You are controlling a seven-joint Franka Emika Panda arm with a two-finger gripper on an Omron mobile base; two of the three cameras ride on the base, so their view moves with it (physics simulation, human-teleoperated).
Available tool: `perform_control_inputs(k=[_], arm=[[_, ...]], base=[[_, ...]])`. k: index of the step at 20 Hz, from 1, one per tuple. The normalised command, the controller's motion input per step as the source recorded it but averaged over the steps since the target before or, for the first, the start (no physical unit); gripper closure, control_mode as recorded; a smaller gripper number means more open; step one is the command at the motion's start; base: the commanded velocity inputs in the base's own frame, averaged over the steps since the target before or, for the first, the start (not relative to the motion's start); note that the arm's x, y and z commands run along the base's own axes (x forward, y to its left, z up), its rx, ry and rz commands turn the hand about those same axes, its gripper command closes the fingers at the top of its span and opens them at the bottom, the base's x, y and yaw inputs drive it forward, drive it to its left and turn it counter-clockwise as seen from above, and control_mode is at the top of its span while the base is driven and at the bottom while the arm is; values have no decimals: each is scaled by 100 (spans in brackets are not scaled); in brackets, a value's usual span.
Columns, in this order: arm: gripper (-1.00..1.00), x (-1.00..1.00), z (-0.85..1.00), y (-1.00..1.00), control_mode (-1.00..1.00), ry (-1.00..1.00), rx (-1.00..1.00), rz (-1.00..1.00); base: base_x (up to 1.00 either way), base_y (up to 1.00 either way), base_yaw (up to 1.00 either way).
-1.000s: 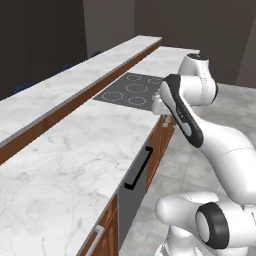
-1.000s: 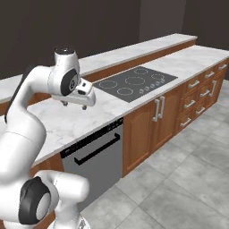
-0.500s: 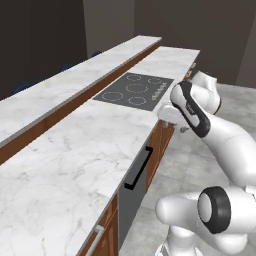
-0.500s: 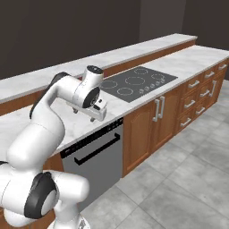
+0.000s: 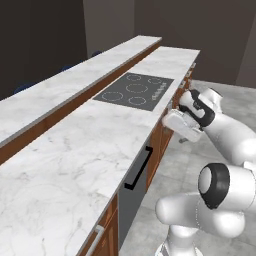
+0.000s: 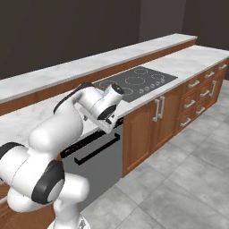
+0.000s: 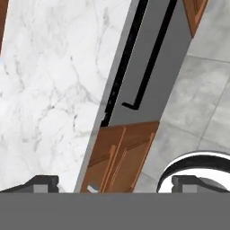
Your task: Open the dishwasher door and pull out the top rack.
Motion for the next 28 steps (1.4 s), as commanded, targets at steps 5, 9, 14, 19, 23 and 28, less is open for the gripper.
perform_control_inputs(k=[5, 9, 14, 19, 23, 28], arm=[[-100, 15, -50, -20, -100, 1, 17, 0], [-100, 16, -53, -19, -100, 2, 18, 0], [-100, 13, -52, -15, -100, 1, 19, 0], [-100, 8, -50, -11, -100, 0, 18, 0], [-100, 7, -46, -8, -100, 0, 16, 0], [-100, 13, -42, -1, -100, 0, 13, 0]], base=[[0, 0, 0], [0, 0, 0], [0, 0, 0], [0, 0, 0], [0, 0, 0], [0, 0, 0]])
